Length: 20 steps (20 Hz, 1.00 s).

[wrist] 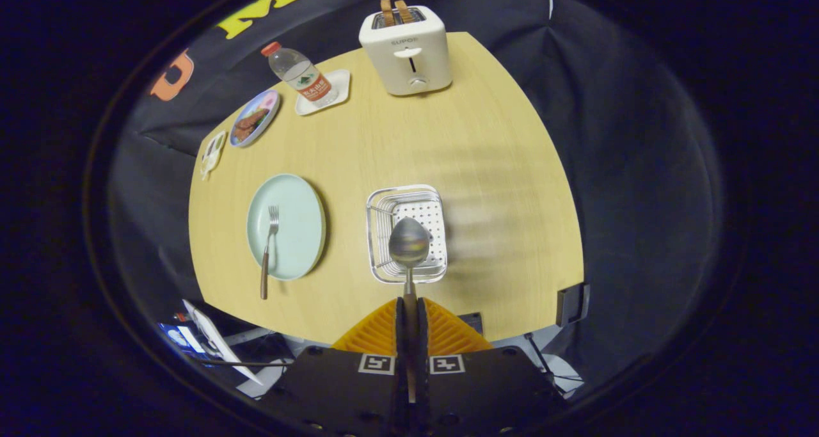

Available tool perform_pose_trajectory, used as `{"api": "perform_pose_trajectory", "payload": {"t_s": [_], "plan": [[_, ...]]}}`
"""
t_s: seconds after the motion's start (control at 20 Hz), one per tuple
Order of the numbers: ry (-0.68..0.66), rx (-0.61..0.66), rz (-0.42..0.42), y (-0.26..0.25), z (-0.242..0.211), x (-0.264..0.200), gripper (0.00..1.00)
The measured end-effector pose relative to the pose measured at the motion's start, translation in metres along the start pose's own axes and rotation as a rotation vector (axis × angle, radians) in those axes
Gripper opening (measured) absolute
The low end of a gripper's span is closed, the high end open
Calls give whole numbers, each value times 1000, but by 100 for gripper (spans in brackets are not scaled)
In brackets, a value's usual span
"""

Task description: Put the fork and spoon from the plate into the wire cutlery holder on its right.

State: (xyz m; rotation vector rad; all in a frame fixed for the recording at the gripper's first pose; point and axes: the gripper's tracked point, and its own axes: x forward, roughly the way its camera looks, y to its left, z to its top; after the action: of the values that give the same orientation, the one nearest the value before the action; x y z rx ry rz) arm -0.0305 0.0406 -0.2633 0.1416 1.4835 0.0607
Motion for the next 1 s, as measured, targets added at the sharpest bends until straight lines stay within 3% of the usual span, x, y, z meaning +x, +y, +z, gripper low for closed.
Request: {"api": "perform_pose_trajectory", "payload": {"t_s": [0.2,0.4,0.7,0.75,1.0], "plan": [[-19,23,7,5,7,2,8],[-82,31,42,15,15,-5,22],[-363,-92,21,38,49,-41,69],[-424,-113,19,47,55,-48,81],[-629,-208,56,119,52,-61,91]]}}
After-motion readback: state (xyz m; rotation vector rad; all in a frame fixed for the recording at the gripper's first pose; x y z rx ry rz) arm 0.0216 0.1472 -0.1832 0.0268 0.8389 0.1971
